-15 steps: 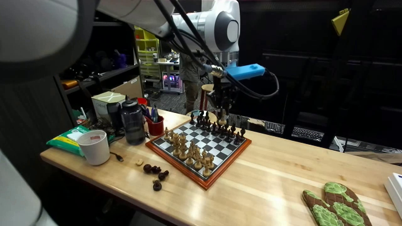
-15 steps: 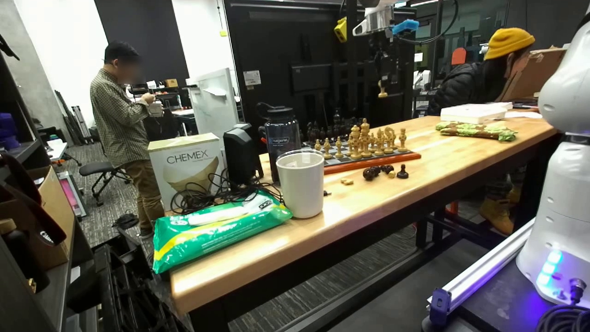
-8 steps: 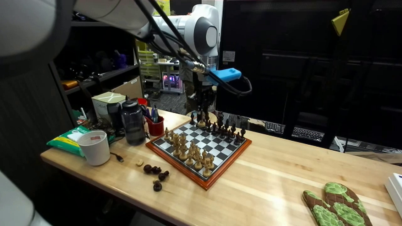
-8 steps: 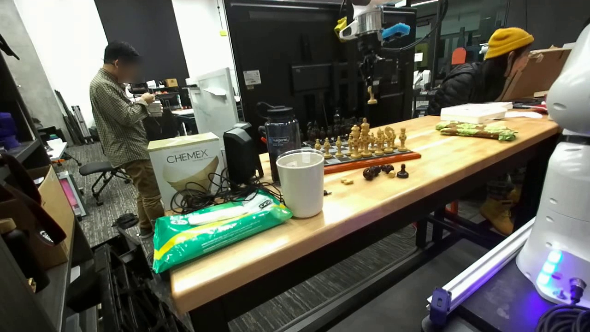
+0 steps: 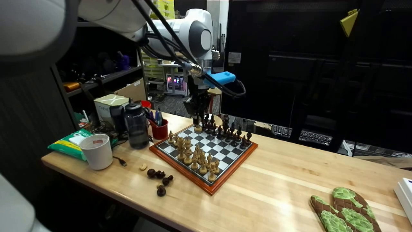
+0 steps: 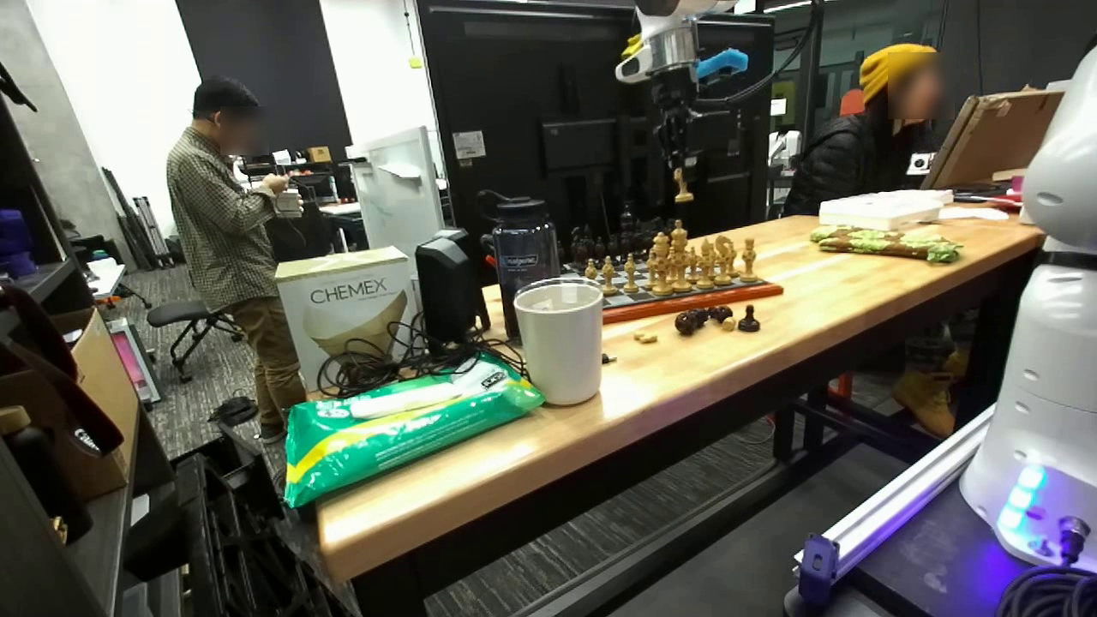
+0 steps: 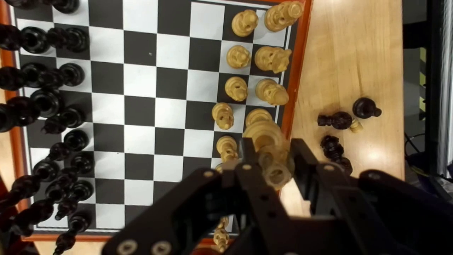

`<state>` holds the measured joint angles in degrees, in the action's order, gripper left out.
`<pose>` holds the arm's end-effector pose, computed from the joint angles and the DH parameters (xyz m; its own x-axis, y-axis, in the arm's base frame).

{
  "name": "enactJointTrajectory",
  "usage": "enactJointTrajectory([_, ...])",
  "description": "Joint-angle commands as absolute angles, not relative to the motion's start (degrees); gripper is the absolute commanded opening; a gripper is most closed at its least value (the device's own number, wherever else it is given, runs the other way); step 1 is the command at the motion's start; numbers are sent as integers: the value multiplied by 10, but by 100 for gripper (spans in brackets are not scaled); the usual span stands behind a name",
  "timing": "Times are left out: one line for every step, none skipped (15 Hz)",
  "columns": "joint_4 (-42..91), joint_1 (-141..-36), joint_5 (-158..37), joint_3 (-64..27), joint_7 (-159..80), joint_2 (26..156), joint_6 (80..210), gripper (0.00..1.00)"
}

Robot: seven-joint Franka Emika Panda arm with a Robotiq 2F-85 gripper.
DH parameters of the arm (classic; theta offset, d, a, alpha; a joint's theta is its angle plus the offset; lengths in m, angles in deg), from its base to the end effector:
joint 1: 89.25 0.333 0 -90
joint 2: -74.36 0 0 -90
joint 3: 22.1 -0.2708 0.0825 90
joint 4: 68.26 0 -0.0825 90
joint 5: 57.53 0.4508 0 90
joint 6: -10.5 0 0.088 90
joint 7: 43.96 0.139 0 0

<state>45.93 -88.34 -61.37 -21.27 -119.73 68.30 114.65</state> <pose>0.5858 -0.0068 0.4046 0.2235 0.9716 -0.0774 0.9723 -0.2279 -0.0525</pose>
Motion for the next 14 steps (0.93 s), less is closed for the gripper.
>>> enactJointTrajectory([458,-882,-614,-212,-1198,683,1145,29])
enactJointTrajectory([458,-882,-614,-212,-1198,683,1145,29])
enactJointTrajectory([458,-882,-614,-212,-1198,683,1145,29])
enactJointTrajectory([453,-882,-611,-211,-1205,690,1145,7])
enactJointTrajectory([446,-879,-611,-214,-1207,698,1144,7])
enactJointTrajectory([441,-878,-611,-215,-1207,705,1143,7])
enactJointTrajectory([434,-877,-611,-218,-1208,712,1141,7])
enactJointTrajectory([428,-875,-611,-221,-1209,719,1138,7])
enactJointTrajectory([421,-873,-612,-226,-1209,726,1137,7])
enactJointTrajectory([416,-872,-611,-229,-1209,732,1135,7])
enactJointTrajectory([411,-869,-612,-234,-1210,736,1135,7])
enactJointTrajectory([404,-867,-616,-238,-1208,741,1132,7])
enactJointTrajectory([398,-865,-614,-242,-1210,745,1130,7])
enactJointTrajectory([394,-863,-610,-246,-1213,747,1130,7])
